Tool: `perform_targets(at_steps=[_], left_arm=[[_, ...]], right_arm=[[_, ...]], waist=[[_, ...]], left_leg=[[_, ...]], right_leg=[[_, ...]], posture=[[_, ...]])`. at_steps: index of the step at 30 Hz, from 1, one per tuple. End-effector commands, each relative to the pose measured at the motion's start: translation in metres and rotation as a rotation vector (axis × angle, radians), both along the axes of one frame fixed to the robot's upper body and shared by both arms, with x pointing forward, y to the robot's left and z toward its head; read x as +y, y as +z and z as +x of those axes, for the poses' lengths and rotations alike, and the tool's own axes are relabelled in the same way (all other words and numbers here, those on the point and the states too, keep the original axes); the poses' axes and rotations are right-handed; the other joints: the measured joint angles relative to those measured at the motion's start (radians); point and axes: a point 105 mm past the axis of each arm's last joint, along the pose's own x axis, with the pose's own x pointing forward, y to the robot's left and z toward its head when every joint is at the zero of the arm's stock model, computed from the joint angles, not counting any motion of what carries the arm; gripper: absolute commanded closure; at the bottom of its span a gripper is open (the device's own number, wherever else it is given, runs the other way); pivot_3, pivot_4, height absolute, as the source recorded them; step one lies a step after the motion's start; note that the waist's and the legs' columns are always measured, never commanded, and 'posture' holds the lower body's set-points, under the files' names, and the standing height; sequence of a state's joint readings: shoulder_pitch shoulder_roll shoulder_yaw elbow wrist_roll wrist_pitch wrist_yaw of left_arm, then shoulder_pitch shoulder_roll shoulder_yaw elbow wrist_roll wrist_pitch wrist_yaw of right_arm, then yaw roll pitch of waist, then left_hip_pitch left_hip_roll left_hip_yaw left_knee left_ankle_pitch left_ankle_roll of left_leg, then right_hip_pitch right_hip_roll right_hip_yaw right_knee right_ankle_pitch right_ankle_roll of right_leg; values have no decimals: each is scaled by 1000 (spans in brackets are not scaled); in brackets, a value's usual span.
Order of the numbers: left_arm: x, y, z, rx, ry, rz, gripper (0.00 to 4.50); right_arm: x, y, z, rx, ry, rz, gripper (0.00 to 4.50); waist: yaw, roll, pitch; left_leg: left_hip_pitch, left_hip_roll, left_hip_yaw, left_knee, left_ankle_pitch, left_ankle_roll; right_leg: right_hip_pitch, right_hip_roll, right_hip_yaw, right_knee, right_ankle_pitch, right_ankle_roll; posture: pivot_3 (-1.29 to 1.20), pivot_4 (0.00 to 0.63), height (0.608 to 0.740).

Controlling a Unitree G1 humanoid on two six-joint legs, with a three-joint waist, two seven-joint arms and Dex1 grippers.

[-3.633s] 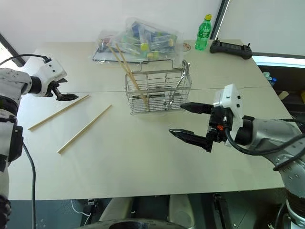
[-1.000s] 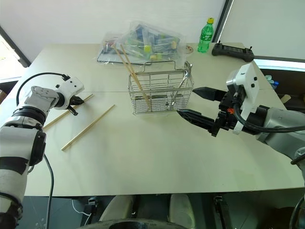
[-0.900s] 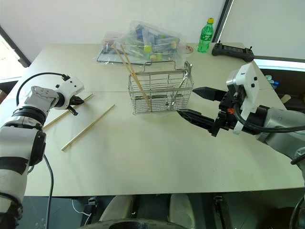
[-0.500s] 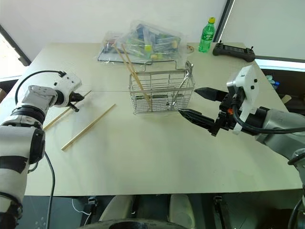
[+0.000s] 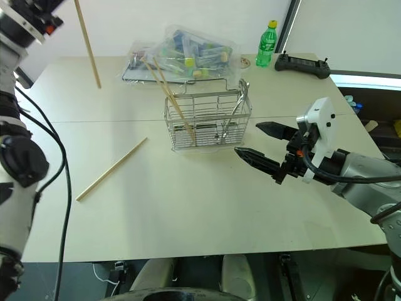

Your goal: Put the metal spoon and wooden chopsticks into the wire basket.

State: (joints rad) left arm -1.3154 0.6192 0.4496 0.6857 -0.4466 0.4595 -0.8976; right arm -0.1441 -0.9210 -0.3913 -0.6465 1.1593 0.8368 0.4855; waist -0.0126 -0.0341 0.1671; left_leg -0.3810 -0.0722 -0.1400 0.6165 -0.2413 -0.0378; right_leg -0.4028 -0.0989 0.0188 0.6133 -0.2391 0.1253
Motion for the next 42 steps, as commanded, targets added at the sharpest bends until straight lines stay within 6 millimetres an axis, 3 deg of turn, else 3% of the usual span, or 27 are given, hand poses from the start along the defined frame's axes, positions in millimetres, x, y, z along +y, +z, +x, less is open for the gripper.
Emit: perform_targets(at_steps=[1, 7, 14, 19, 30, 31, 34, 38, 39, 42], left_arm=[[-20, 19, -31, -67, -77, -61, 4370], [-61, 17, -50, -77, -143, -91, 4370], [-91, -2, -35, -111, -47, -62, 4370], [-114, -19, -37, -106, -115, -12, 4370], [-126, -45, -30, -40, -134, -28, 4370], [-127, -47, -31, -33, -156, -31, 3722], [-129, -51, -37, -9, -213, -53, 2416], [-124, -50, -37, 5, -205, -82, 296], [-122, -49, -37, 5, -197, -80, 58], [-119, -39, -46, -19, -205, -53, 58]], right_arm=[[6, 8, -1, -54, 17, 4, 0], [4, 9, 4, -66, 8, 16, 0], [7, 10, 6, -80, 4, 33, 0], [3, 12, 6, -85, -15, 32, 0], [2, 12, 5, -89, -36, 43, 0], [1, 13, 6, -90, -39, 44, 0], [1, 15, 7, -94, -42, 49, 0], [0, 15, 8, -94, -41, 50, 0], [0, 15, 8, -94, -41, 50, 0], [-1, 15, 10, -92, -42, 53, 0]], waist=[[1, 0, 0], [3, 0, 0], [8, 1, 0], [8, 1, 0], [26, 1, 0], [26, 1, 0], [26, 1, 0], [26, 1, 0], [26, 1, 0], [24, 1, 0]], left_leg=[[1, 0, 0, 0, 0, 0], [6, 0, 0, 0, 0, -1], [7, 0, 2, 0, 0, -1], [6, 0, 2, 0, 0, -1], [6, 0, 2, 0, 0, -1], [6, 0, 2, 0, 0, -1], [6, 0, 2, 0, 0, -1], [6, 0, 2, -1, 0, -1], [6, 0, 2, -1, 0, -1], [6, 0, 2, -1, 0, -1]], right_leg=[[1, 0, 1, 0, 0, 0], [6, 1, 1, -1, 0, 0], [7, 1, 2, -2, 0, 0], [7, 1, 2, -3, 0, 0], [7, 1, 2, -4, 0, -1], [7, 1, 2, -4, 0, -1], [7, 1, 2, -4, 0, -1], [7, 1, 2, -5, 0, -1], [7, 1, 2, -5, 0, -1], [7, 1, 2, -5, 0, -1]], posture=[[0, 150, 734], [0, 150, 734], [0, 150, 734], [0, 150, 734], [0, 150, 734], [0, 150, 734], [0, 150, 734], [0, 150, 734], [0, 150, 734], [0, 150, 734]])
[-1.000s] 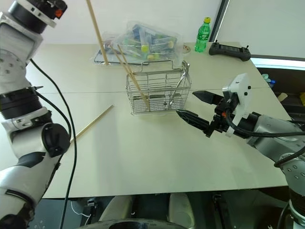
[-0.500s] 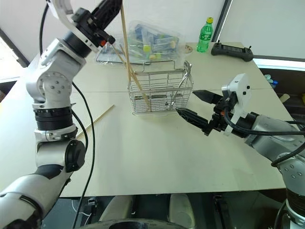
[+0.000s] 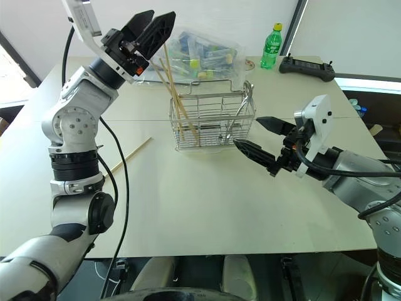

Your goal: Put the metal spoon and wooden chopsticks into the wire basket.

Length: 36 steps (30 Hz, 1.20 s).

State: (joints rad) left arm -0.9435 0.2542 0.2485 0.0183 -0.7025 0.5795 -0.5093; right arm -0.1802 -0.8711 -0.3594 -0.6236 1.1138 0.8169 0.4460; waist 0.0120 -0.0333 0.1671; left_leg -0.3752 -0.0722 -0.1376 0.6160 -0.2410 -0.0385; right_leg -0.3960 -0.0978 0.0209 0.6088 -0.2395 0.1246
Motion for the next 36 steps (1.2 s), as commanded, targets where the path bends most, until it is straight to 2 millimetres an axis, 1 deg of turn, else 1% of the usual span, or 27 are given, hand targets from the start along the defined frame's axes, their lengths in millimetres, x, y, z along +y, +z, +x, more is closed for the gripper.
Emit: perform_targets(at_steps=[1, 2, 3, 4, 6, 8, 9, 10, 11, 12, 13, 14, 16, 17, 19, 20, 21, 23, 24, 25, 27, 29, 32, 34, 36], left_arm=[[4, 30, -22, -104, -21, 6, 58], [5, 35, -26, -115, -26, 8, 58], [7, 45, -31, -136, -25, 6, 58], [12, 61, -36, -163, -14, 3, 58], [29, 99, -47, -216, 19, -14, 58], [41, 120, -54, -239, 34, -22, 58], [51, 132, -57, -250, 51, -11, 58], [59, 140, -58, -254, 64, -4, 58], [71, 148, -60, -259, 76, 13, 58], [80, 152, -62, -261, 82, 23, 58], [91, 148, -53, -234, 132, 81, 58], [101, 139, -43, -192, 181, 158, 58], [122, 100, -13, -73, 299, 383, 58], [127, 86, -6, -34, 317, 454, 58], [140, 37, 18, 145, 340, 599, 58], [146, 15, 26, 218, 350, 652, 58], [149, 2, 31, 263, 354, 688, 58], [156, -33, 43, 351, 383, 816, 58], [159, -47, 47, 381, 399, 876, 58], [157, -66, 51, 428, 388, 932, 58], [149, -90, 53, 475, 336, 1010, 58], [136, -111, 53, 516, 264, 1059, 58], [121, -140, 54, 603, 197, 1098, 58], [116, -159, 50, 649, 158, 1152, 58], [111, -170, 46, 668, 111, 1201, 58]], right_arm=[[-1, 13, 0, -63, 6, 20, 0], [0, 13, 1, -62, 8, 22, 0], [0, 12, 1, -61, 9, 24, 0], [1, 12, 2, -60, 11, 26, 0], [2, 10, 3, -57, 14, 31, 0], [2, 8, 3, -55, 15, 33, 0], [3, 6, 4, -53, 15, 35, 0], [3, 5, 4, -52, 15, 36, 0], [4, 3, 4, -51, 14, 40, 0], [4, 2, 5, -51, 13, 42, 0], [5, 2, 5, -50, 13, 49, 0], [5, 1, 5, -50, 14, 55, 0], [7, -2, 4, -48, 17, 62, 0], [7, -3, 5, -47, 17, 62, 0], [7, -5, 5, -44, 17, 66, 0], [7, -7, 6, -43, 16, 69, 0], [8, -7, 6, -42, 15, 70, 0], [9, -8, 6, -43, 11, 79, 0], [9, -9, 6, -43, 10, 82, 0], [10, -9, 5, -41, 8, 86, 0], [10, -11, 4, -37, 5, 89, 0], [10, -13, 3, -32, 0, 87, 0], [14, -19, -2, -22, 16, 60, 0], [19, -26, -11, -1, 61, 14, 0], [23, -37, -28, 35, 138, -49, 0]], waist=[[-1, 0, 0], [0, 0, 0], [1, 0, 0], [1, -1, 1], [0, -2, 3], [-3, -1, 4], [-5, 0, 3], [-6, 2, 2], [-7, 4, 1], [-8, 5, 1], [-8, 6, 1], [-10, 7, 1], [-12, 8, 1], [-13, 8, 1], [-6, 8, 1], [-3, 7, 1], [-1, 7, 1], [-1, 4, 3], [0, 4, 3], [0, 3, 3], [-1, 4, 3], [0, 3, 3], [0, 3, 3], [-2, 3, 3], [-6, 4, 2]], left_leg=[[0, 0, 0, 0, 0, 0], [0, 0, 0, 0, 0, 0], [0, 0, 0, -1, 0, 0], [0, 0, 0, -1, 0, 0], [-1, 0, -1, 0, 0, 0], [-1, 0, -1, -1, 0, 0], [-1, 0, 0, -1, 0, 0], [0, 0, 1, -3, 0, 0], [0, -1, 1, -3, -1, 1], [1, -1, 1, -4, -1, 1], [1, -1, 1, -4, -1, 1], [1, -1, 1, -4, -1, 1], [2, -2, 2, -4, -1, 1], [2, -1, 2, -3, -1, 1], [2, -1, 2, -3, 0, 0], [2, 0, 2, -2, 0, 0], [1, 0, 2, -2, 0, 0], [0, 1, 1, -1, 0, 0], [-1, 1, 1, -1, 0, 0], [-2, 1, 1, -1, 0, 0], [-8, 1, 0, -2, 0, 0], [-13, 0, 0, -2, 0, 0], [-15, 0, 0, -2, 0, 1], [-15, -1, 0, -2, 0, 1], [-15, -1, 1, -2, -1, 1]], right_leg=[[0, 0, 0, 0, 0, 0], [0, 0, 0, 0, 0, 0], [0, 0, 0, 0, 0, 0], [0, 0, 0, 0, 0, 0], [-1, 0, 0, 0, 0, 0], [-1, 1, -1, -1, 0, 0], [-1, 0, 0, -2, 0, 0], [0, 0, 0, -3, 0, 1], [0, 0, 0, -4, 0, 1], [0, 0, 0, -4, 0, 1], [0, 1, 0, -4, 0, 1], [0, 1, 0, -4, 0, 1], [0, 2, 0, -2, 0, 0], [0, 2, 0, -1, 0, 0], [1, 2, 0, -1, -2, -3], [1, 1, 0, -2, -3, -2], [1, 1, 0, -2, -3, -2], [0, 1, 0, -3, -3, -2], [0, 1, 0, -4, -1, -6], [-1, 1, 0, -4, 0, -5], [-6, 1, 0, -6, 2, -2], [-11, 0, 0, -5, 3, 0], [-13, 0, -1, -6, 3, 0], [-13, 0, -1, -6, 3, 1], [-13, 1, -1, -6, 3, 1]], posture=[[0, 150, 734], [0, 150, 734], [0, 150, 734], [0, 150, 734], [0, 150, 734], [0, 150, 734], [0, 150, 734], [0, 150, 734], [0, 150, 734], [0, 150, 734], [0, 150, 734], [0, 150, 734], [0, 150, 734], [0, 150, 734], [0, 150, 734], [0, 150, 734], [0, 150, 734], [0, 150, 734], [0, 150, 734], [0, 150, 734], [0, 150, 734], [0, 150, 734], [0, 150, 734], [0, 150, 734], [0, 150, 734]])
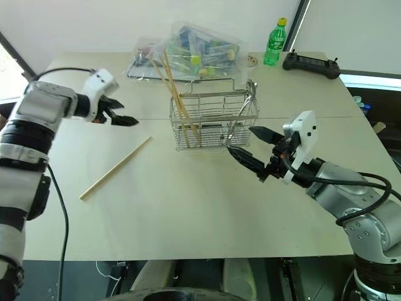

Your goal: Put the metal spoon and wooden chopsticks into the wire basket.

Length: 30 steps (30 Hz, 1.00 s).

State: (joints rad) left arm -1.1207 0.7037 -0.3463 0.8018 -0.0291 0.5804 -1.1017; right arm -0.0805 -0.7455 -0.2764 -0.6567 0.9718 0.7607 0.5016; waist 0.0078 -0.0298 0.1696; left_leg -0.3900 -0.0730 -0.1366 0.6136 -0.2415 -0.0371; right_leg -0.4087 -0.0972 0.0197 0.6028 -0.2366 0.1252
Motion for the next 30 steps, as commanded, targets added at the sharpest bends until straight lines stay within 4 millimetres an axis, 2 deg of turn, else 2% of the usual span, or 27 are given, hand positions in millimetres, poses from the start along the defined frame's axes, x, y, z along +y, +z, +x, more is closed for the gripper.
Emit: perform_targets(at_steps=[1, 8, 13, 20, 23, 30], left_arm=[[-2, -5, -6, 43, -37, 56, 58], [-3, -17, -4, 59, -43, 119, 58], [-18, -35, -10, 116, -102, 146, 58], [-23, -55, -13, 159, -127, 186, 58], [-25, -56, -12, 158, -119, 168, 831], [-28, -53, -10, 162, -97, 138, 4224]], right_arm=[[12, -5, -29, -2, 139, -86, 0], [11, -3, -35, -2, 134, -67, 0], [13, -3, -38, -3, 140, -66, 0], [14, -2, -38, -3, 151, -82, 0], [14, -7, -40, 7, 164, -114, 0], [13, -10, -43, 20, 177, -135, 0]], waist=[[-3, 0, 0], [-4, 0, 0], [4, 0, 0], [6, 1, -2], [6, 3, -3], [4, 4, -3]], left_leg=[[0, 0, 0, 0, 0, 0], [3, 2, 0, 3, 0, 0], [4, 3, 0, 3, 0, 0], [2, 2, 0, 3, 0, 0], [3, 2, 0, 4, 0, 0], [10, 2, 0, 5, 0, 0]], right_leg=[[0, 0, 0, 0, 0, 0], [4, 1, 0, 0, 0, -1], [5, 0, 0, 0, 1, -2], [4, 0, 0, 0, 1, -1], [6, 0, 0, 0, 1, -1], [12, 0, -1, 0, -1, 1]], posture=[[0, 150, 734], [0, 150, 734], [0, 150, 734], [0, 150, 734], [0, 150, 734], [0, 150, 734]])
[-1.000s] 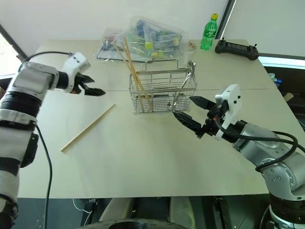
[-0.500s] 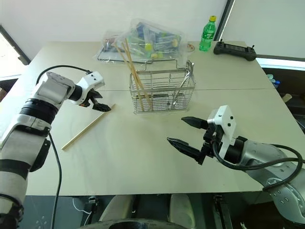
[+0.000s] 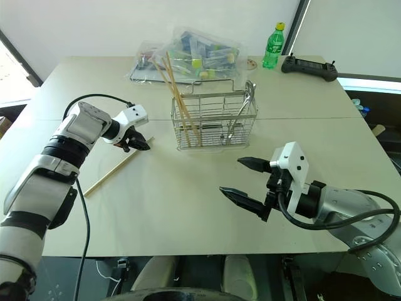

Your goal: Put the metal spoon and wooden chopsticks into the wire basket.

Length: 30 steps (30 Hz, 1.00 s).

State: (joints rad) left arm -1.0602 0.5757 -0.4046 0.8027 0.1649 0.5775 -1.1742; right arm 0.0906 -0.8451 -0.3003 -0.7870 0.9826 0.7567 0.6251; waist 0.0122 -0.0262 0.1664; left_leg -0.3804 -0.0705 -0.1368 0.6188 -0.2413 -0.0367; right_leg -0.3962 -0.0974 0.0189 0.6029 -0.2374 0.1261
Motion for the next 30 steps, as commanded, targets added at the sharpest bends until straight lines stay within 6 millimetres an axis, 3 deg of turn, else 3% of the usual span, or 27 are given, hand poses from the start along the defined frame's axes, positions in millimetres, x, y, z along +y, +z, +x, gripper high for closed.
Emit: perform_targets(at_steps=[1, 6, 10, 13, 15, 18, 20, 24, 30], left_arm=[[1, 1, 1, 6, 28, -17, 4224], [0, 22, 11, -53, 93, -94, 4224], [6, 71, 33, -237, 227, -257, 4224], [16, 139, 46, -438, 364, -534, 4224], [24, 174, 46, -535, 417, -686, 4224], [48, 282, 18, -836, 420, -1141, 4224], [51, 320, -5, -930, 368, -1320, 4224], [13, 336, -32, -974, 207, -1361, 4224], [-48, 311, -45, -879, 69, -1332, 4224]], right_arm=[[3, 8, -4, -50, 28, -15, 0], [1, 8, -3, -48, 33, -22, 0], [-3, 9, -2, -49, 31, -28, 0], [-6, 12, 1, -53, 23, -24, 0], [-7, 13, 1, -53, 21, -22, 0], [-8, 13, 3, -51, 19, -19, 0], [-7, 14, 5, -50, 20, -13, 0], [-7, 16, 9, -55, 26, -5, 0], [-9, 20, 15, -76, 19, -8, 0]], waist=[[-1, 0, 0], [1, 0, 0], [0, -3, 2], [0, -3, 2], [-1, -3, 2], [-8, -3, 2], [-11, -3, 2], [-2, -1, 0], [2, -1, 0]], left_leg=[[1, 0, 0, 0, 0, 0], [1, 0, 0, 0, 0, 0], [-1, 0, -1, 0, 0, 0], [-4, 0, -2, 0, 0, 0], [-6, 0, -2, 0, 0, 0], [-6, 0, -2, 0, 0, 0], [-7, 0, -2, 0, 0, 0], [-6, -1, -1, 0, 0, -1], [5, -1, -1, 5, 0, -1]], right_leg=[[0, 0, 0, 0, 0, 0], [0, 0, 0, 0, 1, -1], [-1, 0, 0, 0, 1, -1], [-3, 0, -2, 0, 2, 0], [-6, 0, -2, 0, 2, 1], [-7, 0, -1, 0, 3, 2], [-8, -1, -1, 1, 3, 2], [-6, -2, 0, 1, 4, 3], [10, -1, -1, -3, 4, 4]], posture=[[0, 150, 734], [0, 150, 734], [0, 150, 734], [0, 150, 734], [0, 150, 734], [0, 150, 734], [0, 150, 734], [0, 150, 734], [0, 150, 734]])
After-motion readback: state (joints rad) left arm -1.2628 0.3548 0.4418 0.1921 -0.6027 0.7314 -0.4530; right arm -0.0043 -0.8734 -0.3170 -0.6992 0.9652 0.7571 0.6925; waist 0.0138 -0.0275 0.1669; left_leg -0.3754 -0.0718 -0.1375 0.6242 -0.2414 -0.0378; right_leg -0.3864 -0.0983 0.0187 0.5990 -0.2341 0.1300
